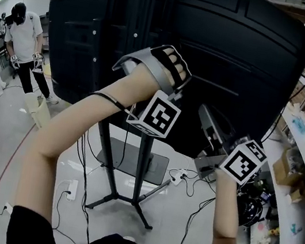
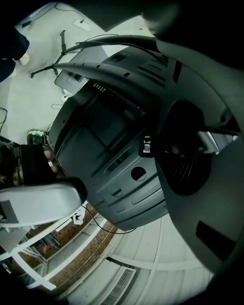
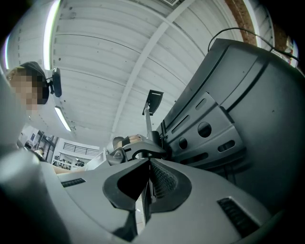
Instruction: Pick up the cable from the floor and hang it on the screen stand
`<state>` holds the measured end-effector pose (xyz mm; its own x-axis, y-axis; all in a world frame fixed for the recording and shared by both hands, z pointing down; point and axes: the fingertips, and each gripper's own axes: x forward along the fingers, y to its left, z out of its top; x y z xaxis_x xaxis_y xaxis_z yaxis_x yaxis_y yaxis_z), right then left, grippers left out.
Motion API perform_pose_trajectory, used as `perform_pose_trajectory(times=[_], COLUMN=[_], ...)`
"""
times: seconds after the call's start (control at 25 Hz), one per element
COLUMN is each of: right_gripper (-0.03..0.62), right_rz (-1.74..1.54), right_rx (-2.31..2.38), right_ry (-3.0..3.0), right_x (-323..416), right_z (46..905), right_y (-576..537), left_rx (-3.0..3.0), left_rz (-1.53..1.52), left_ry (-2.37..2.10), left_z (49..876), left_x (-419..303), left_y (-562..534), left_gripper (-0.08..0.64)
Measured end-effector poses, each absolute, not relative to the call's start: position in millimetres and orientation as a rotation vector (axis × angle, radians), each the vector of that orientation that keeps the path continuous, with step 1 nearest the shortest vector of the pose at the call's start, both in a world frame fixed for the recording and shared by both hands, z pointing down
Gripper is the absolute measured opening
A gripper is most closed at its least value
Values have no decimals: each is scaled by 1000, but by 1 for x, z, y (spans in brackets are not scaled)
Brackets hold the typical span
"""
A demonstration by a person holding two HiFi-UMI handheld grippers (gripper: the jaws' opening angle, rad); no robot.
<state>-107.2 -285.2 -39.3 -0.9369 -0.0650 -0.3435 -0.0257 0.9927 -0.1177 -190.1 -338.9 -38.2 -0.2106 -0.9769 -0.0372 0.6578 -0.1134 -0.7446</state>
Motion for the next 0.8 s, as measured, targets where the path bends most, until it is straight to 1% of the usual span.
perform_pose_trajectory(times=[0.2,0.36,0.4,0.52,0.64,0.8], right_gripper=[25,25,25,25,25,25], right_rz=[-178,-156,-154,-150,-137,-110], right_rx=[-97,-119,-121,-129,-137,-169], right_ry=[2768,2738,2734,2728,2728,2709], right_x=[-103,-102,-103,-106,-110,-110], right_z=[-33,-32,-31,-30,-29,-25], right_y=[-289,-291,-291,-292,-291,-291], left_rx=[-630,-841,-890,-909,-867,-989], left_rz=[-1511,-1361,-1352,-1323,-1255,-1072], left_ry=[901,1046,1064,1106,1174,1327], left_z=[-52,-47,-42,-41,-51,-61], left_x=[-181,-169,-169,-170,-168,-163], left_y=[-332,-325,-324,-319,-313,-299], left_gripper=[51,54,65,134,152,153])
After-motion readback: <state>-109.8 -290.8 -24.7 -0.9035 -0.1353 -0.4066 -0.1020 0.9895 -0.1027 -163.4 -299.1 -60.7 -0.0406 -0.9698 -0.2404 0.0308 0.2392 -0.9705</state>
